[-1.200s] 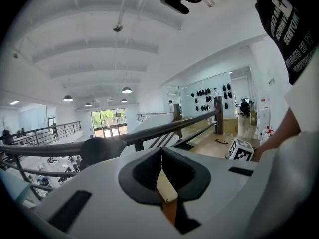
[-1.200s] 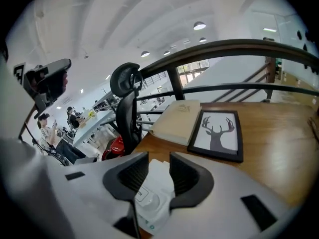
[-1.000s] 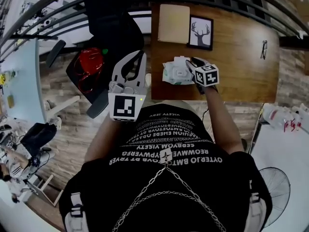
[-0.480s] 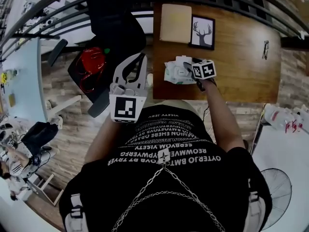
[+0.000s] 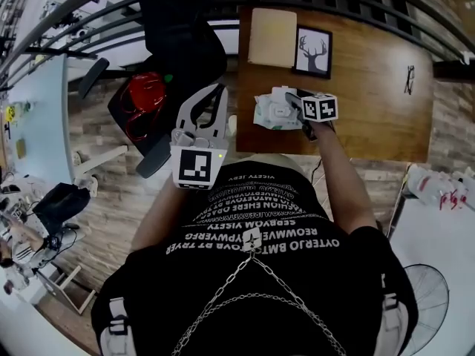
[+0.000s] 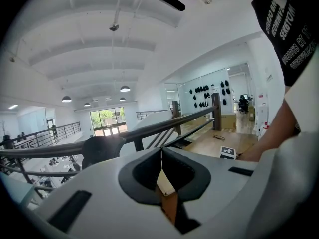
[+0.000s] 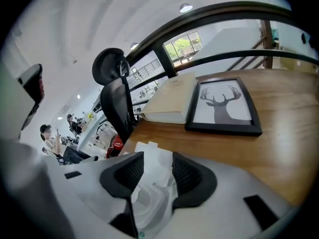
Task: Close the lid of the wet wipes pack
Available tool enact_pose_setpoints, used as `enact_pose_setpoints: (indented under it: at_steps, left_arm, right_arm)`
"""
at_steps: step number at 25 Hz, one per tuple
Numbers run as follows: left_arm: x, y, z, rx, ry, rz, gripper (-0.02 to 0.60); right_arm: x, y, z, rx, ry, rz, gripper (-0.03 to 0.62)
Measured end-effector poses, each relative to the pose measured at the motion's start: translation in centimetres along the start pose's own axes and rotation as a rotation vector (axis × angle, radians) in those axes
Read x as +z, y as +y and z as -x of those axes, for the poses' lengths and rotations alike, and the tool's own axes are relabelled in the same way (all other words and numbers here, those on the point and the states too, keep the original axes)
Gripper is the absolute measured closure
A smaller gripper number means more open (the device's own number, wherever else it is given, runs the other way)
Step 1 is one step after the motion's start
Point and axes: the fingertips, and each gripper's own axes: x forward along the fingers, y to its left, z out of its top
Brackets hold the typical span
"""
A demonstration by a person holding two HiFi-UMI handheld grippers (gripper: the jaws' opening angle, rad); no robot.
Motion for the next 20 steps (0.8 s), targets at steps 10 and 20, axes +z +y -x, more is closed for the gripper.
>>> enact_pose_setpoints:
  at_steps: [10,20]
  left_arm:
    - [1.1,-1.5,1.0,0.022,-0.022,-0.011,0.552]
    - [0.7,-3.8,2.7,0.051,-0.010,-0.010,0.552]
  right_arm:
    - [-0.4,2.0,2.7,0.093,-0.062,0.018,0.420]
    - [-2.5,3.7,3.6,0.184,-0.044,0.060,0.414]
